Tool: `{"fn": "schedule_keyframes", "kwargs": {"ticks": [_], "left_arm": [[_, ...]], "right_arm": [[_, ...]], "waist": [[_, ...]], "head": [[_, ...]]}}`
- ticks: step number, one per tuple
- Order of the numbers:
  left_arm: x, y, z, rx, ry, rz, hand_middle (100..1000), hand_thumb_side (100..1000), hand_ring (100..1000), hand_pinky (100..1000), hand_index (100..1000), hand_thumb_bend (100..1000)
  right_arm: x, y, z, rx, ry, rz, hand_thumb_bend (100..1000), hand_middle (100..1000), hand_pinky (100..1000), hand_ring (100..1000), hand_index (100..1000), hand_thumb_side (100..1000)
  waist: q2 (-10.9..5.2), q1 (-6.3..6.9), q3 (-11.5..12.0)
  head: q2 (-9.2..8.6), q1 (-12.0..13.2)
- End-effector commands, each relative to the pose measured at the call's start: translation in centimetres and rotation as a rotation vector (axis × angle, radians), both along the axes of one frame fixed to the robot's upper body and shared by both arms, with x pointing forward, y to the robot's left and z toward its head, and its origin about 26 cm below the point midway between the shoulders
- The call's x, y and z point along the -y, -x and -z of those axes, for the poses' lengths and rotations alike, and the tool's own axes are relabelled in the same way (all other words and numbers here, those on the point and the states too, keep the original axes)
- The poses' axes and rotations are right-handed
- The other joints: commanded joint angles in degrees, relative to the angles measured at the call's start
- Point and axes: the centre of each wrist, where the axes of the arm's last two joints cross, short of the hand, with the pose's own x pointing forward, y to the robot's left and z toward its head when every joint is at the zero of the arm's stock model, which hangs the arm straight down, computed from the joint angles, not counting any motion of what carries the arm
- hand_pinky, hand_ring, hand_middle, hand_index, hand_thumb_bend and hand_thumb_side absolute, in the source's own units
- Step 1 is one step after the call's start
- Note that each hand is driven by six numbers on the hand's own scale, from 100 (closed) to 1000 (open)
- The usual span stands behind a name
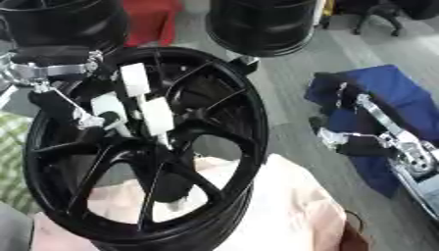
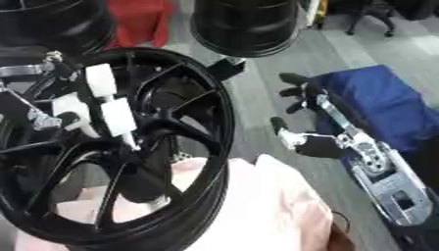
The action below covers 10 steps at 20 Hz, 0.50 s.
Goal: Pull the pin out of the wheel hub.
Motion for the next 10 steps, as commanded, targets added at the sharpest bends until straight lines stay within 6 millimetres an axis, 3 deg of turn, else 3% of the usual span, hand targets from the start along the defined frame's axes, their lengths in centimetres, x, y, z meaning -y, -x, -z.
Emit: {"fn": "schedule_keyframes", "kwargs": {"ticks": [1, 10], "left_arm": [[-0.4, 0.4, -2.6, 0.066, -0.073, 0.089, 301, 282, 253, 415, 548, 100], [-0.5, 0.9, -4.2, 0.103, -0.042, 0.089, 304, 278, 260, 428, 551, 100]], "right_arm": [[0.6, -0.1, -1.0, 0.021, 0.021, 0.001, 213, 959, 675, 859, 962, 258], [0.6, -0.1, -1.0, 0.021, 0.023, 0.001, 213, 959, 676, 859, 962, 258]], "waist": [[-1.21, -0.02, 0.09], [-1.34, 0.08, 0.17]], "head": [[0.00, -0.04], [-0.11, -0.23]]}}
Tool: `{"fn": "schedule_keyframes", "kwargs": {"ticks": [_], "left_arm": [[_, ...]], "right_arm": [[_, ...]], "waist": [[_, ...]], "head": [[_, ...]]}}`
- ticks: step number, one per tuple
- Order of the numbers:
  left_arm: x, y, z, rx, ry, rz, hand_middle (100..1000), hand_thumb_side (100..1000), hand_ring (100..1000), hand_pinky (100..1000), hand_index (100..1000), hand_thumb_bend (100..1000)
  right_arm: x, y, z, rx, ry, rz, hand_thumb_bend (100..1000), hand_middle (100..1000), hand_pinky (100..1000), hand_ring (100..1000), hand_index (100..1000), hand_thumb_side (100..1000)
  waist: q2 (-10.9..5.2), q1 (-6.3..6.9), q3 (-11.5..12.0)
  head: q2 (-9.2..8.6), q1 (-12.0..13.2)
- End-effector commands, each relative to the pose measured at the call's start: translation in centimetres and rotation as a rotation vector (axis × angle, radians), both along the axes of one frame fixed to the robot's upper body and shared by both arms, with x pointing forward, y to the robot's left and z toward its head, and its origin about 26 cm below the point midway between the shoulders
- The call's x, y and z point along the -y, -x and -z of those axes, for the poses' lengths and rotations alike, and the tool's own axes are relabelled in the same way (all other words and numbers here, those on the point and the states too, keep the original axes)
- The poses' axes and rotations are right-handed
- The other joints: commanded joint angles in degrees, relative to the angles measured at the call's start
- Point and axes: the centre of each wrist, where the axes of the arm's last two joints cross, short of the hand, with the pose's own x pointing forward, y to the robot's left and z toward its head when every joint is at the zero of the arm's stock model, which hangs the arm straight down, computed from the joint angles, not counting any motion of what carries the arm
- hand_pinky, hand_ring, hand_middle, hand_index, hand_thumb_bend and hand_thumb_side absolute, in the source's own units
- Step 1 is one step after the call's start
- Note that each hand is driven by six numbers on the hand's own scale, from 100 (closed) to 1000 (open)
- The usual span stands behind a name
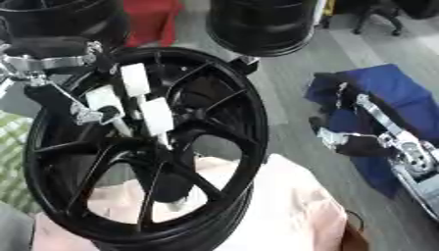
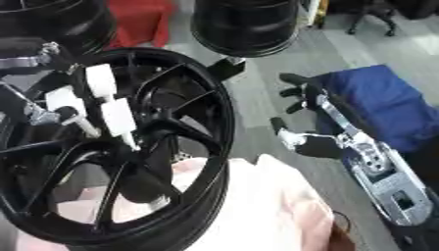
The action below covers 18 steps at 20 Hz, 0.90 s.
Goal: Pull the pin out of the wheel hub.
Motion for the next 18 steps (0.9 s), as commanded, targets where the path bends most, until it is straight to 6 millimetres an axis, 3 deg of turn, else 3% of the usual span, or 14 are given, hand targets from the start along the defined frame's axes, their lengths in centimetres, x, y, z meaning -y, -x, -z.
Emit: {"fn": "schedule_keyframes", "kwargs": {"ticks": [1, 10, 18], "left_arm": [[-0.8, 0.4, -2.7, 0.068, -0.063, 0.061, 305, 277, 261, 429, 552, 100], [-1.8, 1.3, -5.4, 0.149, -0.051, 0.066, 315, 261, 270, 438, 560, 100], [-7.2, 3.2, -9.3, 0.301, 0.016, -0.070, 319, 236, 270, 441, 563, 100]], "right_arm": [[0.6, -0.1, -1.0, 0.023, 0.023, 0.000, 213, 959, 676, 859, 962, 259], [0.7, -0.1, -0.9, 0.019, 0.028, 0.003, 214, 959, 676, 859, 962, 260], [1.2, 0.0, -0.6, 0.010, 0.031, 0.021, 217, 959, 675, 859, 962, 260]], "waist": [[-1.36, -0.07, 0.12], [-1.63, 0.25, 0.23], [-1.81, 0.86, 0.97]], "head": [[-0.12, -0.17], [-0.15, -0.49], [0.02, -1.61]]}}
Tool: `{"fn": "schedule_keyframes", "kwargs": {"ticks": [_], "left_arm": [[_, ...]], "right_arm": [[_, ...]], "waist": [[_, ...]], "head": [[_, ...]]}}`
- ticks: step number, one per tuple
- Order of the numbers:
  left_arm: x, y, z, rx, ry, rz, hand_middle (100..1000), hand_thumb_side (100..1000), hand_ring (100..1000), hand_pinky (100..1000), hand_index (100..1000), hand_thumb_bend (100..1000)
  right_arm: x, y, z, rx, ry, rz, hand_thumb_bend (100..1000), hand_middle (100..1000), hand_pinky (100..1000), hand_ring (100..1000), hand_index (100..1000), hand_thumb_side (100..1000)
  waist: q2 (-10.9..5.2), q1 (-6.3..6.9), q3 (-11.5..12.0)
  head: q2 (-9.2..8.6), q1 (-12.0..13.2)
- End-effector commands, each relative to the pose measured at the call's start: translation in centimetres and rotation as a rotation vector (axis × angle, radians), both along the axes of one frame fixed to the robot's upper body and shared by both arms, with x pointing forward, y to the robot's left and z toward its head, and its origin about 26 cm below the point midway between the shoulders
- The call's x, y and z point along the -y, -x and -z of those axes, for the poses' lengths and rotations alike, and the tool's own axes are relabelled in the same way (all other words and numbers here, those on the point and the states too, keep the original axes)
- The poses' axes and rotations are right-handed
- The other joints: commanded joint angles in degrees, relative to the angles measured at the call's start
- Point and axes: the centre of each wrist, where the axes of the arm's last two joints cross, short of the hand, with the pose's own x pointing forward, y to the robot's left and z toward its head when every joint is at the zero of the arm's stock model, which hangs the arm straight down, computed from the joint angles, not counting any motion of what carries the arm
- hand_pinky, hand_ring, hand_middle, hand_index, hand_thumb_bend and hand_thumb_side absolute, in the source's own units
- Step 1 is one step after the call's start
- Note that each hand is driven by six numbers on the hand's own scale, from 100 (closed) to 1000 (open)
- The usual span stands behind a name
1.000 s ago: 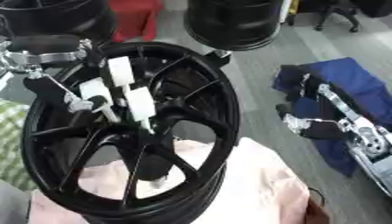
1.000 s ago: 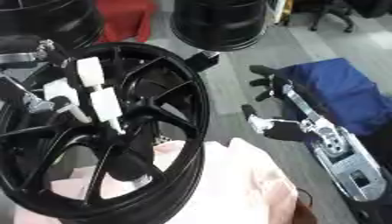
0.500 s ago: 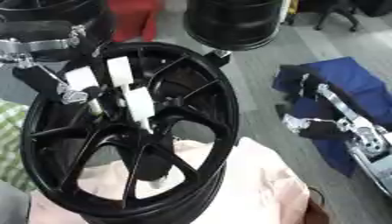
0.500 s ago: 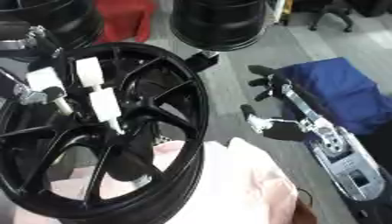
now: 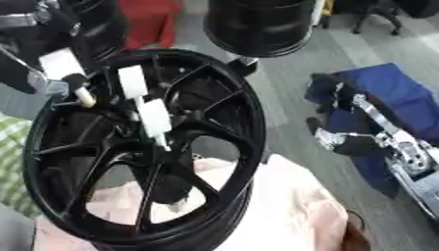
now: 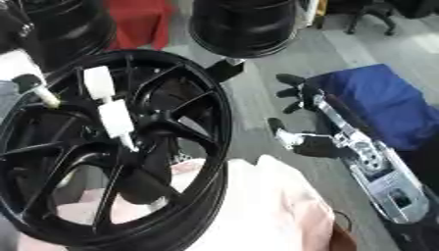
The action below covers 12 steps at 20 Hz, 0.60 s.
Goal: Pull the pin out of the wheel hub.
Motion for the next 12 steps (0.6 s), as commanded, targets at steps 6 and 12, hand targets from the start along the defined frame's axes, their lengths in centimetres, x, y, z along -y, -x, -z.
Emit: {"fn": "schedule_keyframes", "kwargs": {"ticks": [6, 12], "left_arm": [[-9.1, 3.6, -3.0, 0.175, 0.052, -0.259, 321, 225, 273, 449, 566, 100], [-16.4, 5.8, -0.2, 0.154, 0.097, -0.551, 330, 219, 284, 472, 579, 100]], "right_arm": [[0.9, -0.1, -0.8, 0.022, 0.019, 0.022, 217, 959, 675, 859, 962, 261], [1.0, -0.1, -0.8, 0.028, 0.010, 0.032, 217, 959, 675, 858, 962, 262]], "waist": [[-1.11, -0.17, 0.57], [-0.57, -0.84, 1.21]], "head": [[-0.55, -0.72], [-0.98, -0.94]]}}
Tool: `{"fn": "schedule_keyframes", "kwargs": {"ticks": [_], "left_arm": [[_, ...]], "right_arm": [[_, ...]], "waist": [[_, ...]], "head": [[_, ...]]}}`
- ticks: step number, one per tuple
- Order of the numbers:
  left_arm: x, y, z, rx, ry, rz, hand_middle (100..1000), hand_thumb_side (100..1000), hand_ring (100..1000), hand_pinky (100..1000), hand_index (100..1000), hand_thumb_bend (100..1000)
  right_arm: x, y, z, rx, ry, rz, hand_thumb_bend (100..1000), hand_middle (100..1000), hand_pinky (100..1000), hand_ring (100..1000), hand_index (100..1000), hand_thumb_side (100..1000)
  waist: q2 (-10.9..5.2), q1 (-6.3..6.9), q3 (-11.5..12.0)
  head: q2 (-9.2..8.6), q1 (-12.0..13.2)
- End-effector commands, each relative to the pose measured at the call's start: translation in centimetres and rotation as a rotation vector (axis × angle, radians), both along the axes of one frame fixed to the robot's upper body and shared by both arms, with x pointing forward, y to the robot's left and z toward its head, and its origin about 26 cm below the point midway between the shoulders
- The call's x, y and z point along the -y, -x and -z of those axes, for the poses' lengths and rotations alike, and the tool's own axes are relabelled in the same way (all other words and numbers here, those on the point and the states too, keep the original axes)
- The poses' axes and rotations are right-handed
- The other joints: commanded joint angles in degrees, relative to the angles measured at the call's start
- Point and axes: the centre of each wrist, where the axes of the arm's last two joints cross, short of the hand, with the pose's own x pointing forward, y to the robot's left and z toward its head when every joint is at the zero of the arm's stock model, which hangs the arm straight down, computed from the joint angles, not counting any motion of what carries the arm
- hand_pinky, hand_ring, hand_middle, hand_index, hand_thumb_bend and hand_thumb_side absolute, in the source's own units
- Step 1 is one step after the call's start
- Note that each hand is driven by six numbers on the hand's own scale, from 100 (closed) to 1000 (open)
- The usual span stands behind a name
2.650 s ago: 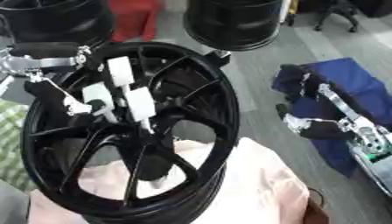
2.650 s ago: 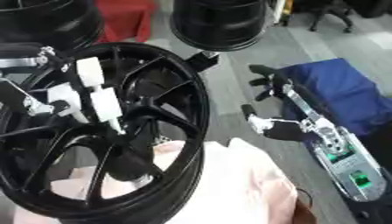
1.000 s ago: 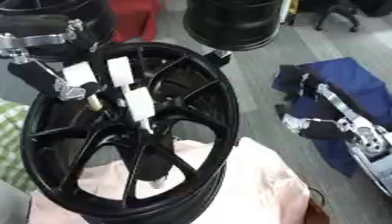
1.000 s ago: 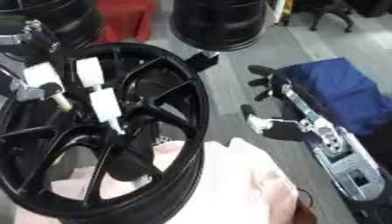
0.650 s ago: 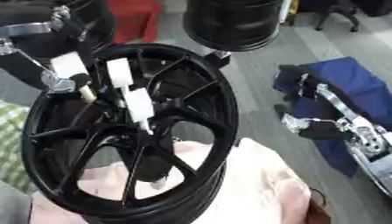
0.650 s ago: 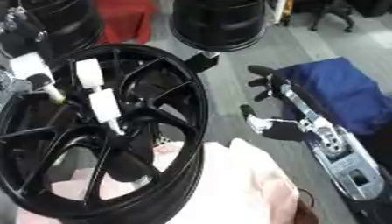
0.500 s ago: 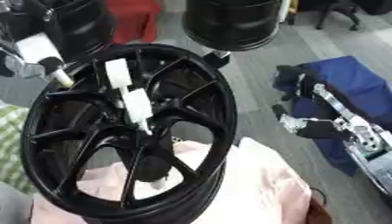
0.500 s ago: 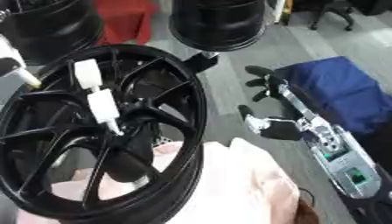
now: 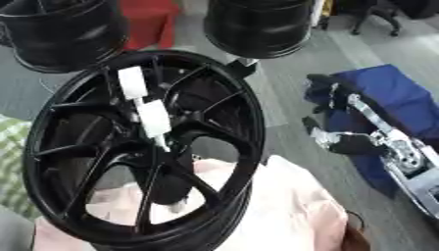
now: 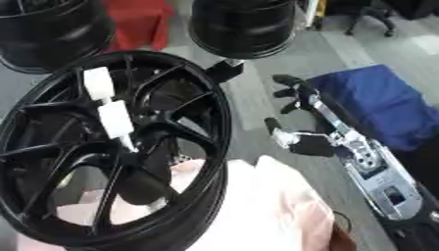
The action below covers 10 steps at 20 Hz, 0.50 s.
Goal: Pull the pin out of the wheel hub.
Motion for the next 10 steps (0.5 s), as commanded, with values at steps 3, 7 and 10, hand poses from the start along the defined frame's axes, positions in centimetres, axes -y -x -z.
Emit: {"fn": "schedule_keyframes", "kwargs": {"ticks": [3, 7, 10], "left_arm": [[-5.8, 2.0, 0.9, -0.004, 0.018, -0.243, 402, 192, 362, 556, 640, 100], [-8.1, 2.2, 5.0, -0.097, 0.026, -0.352, 648, 331, 635, 763, 814, 223], [-9.2, 2.6, 8.3, -0.158, 0.044, -0.413, 769, 529, 757, 845, 875, 415]], "right_arm": [[0.5, -0.2, -1.0, 0.031, 0.011, 0.014, 215, 959, 675, 858, 962, 263], [0.3, -0.2, -1.1, 0.035, 0.004, 0.009, 216, 959, 674, 858, 962, 265], [0.3, -0.2, -1.1, 0.034, 0.001, 0.010, 216, 957, 674, 858, 961, 265]], "waist": [[-0.33, -0.30, 0.67], [-0.14, -0.58, 0.82], [0.00, -0.88, 0.75]], "head": [[-0.93, -0.34], [-1.01, -0.20], [-0.91, -0.19]]}}
